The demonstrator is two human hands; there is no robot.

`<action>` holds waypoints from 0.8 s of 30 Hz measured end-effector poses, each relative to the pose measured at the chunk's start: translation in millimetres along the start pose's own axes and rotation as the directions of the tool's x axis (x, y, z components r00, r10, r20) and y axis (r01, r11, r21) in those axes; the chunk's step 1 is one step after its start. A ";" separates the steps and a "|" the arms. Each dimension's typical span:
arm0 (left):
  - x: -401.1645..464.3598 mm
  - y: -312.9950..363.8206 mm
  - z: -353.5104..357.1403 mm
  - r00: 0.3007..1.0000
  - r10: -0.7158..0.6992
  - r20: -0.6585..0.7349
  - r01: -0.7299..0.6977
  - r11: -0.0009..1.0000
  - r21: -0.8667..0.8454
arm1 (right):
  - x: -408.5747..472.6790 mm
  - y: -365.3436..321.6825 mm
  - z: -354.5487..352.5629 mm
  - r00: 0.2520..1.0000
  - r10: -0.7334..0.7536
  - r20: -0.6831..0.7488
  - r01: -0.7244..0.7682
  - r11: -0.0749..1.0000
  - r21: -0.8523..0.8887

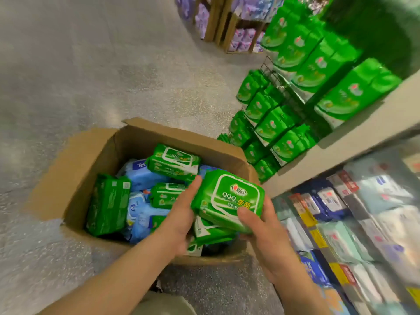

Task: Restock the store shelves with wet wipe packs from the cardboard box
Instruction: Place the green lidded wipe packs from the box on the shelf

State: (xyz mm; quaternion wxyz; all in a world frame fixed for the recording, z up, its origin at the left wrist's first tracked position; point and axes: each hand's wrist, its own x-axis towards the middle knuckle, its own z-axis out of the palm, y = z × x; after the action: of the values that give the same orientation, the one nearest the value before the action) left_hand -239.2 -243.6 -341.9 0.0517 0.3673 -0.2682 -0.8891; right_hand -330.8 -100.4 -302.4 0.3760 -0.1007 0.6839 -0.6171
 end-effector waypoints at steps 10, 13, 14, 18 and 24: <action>-28.1 -172.5 148.7 0.979 -0.085 0.185 0.042 0.974 0.224 | -164.7 45.5 -125.6 0.817 0.067 -0.572 0.178 0.916 0.360; -52.1 -232.0 190.5 0.958 -0.104 0.267 0.022 0.956 0.293 | -209.1 59.3 -165.8 0.797 0.029 -0.603 0.403 0.718 0.567; -60.0 -251.6 203.1 0.952 -0.109 0.285 0.016 0.951 0.308 | -224.7 61.4 -179.3 0.782 0.007 -0.623 0.465 0.658 0.592; -99.1 -313.1 249.8 0.926 -0.071 0.371 -0.114 0.883 0.456 | -286.1 70.6 -229.9 0.678 -0.023 -0.735 0.595 0.604 0.530; -139.6 -352.0 301.5 0.759 -0.332 0.560 -0.227 0.671 0.706 | -373.4 78.7 -306.5 0.589 -0.009 -0.808 0.634 0.625 0.455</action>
State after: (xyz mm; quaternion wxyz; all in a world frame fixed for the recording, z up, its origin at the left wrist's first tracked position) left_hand -306.3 228.6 -259.0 -0.2252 0.0326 -0.5928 -0.7725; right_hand -240.5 377.0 -242.8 -0.0605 0.1778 0.4458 -0.8752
